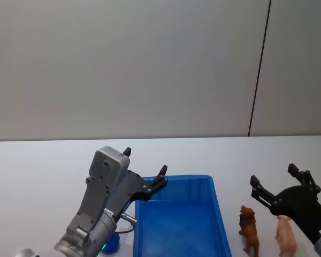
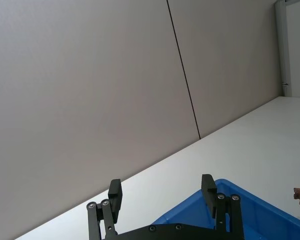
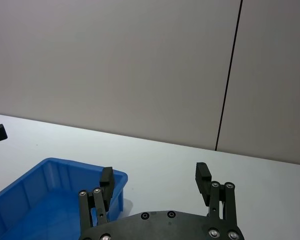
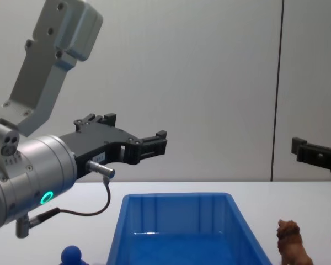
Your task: Pick up the two dolls from the table and place them into the box.
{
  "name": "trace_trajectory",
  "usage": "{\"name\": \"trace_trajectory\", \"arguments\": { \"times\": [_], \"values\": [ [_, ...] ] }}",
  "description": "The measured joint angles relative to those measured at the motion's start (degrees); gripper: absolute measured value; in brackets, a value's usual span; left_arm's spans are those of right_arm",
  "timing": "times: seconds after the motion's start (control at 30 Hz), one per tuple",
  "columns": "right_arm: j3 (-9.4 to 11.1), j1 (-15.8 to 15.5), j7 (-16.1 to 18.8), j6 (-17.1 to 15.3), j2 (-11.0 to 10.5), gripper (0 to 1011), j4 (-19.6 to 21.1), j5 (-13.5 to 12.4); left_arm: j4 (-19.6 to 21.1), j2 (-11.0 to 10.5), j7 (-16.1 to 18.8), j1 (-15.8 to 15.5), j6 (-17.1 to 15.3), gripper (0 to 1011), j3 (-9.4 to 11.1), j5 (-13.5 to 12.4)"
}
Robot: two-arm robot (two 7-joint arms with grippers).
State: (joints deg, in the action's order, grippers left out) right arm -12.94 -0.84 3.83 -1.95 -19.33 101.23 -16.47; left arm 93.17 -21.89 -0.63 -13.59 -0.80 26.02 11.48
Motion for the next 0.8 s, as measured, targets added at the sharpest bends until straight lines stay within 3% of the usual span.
{"name": "trace_trajectory", "arguments": {
  "times": [0.8],
  "values": [
    [0.0, 0.0, 0.0, 0.0, 0.0, 1001, 0.0, 0.0, 0.0, 0.0, 0.0, 0.0, 0.0, 1001, 0.0, 0.0]
  ]
}}
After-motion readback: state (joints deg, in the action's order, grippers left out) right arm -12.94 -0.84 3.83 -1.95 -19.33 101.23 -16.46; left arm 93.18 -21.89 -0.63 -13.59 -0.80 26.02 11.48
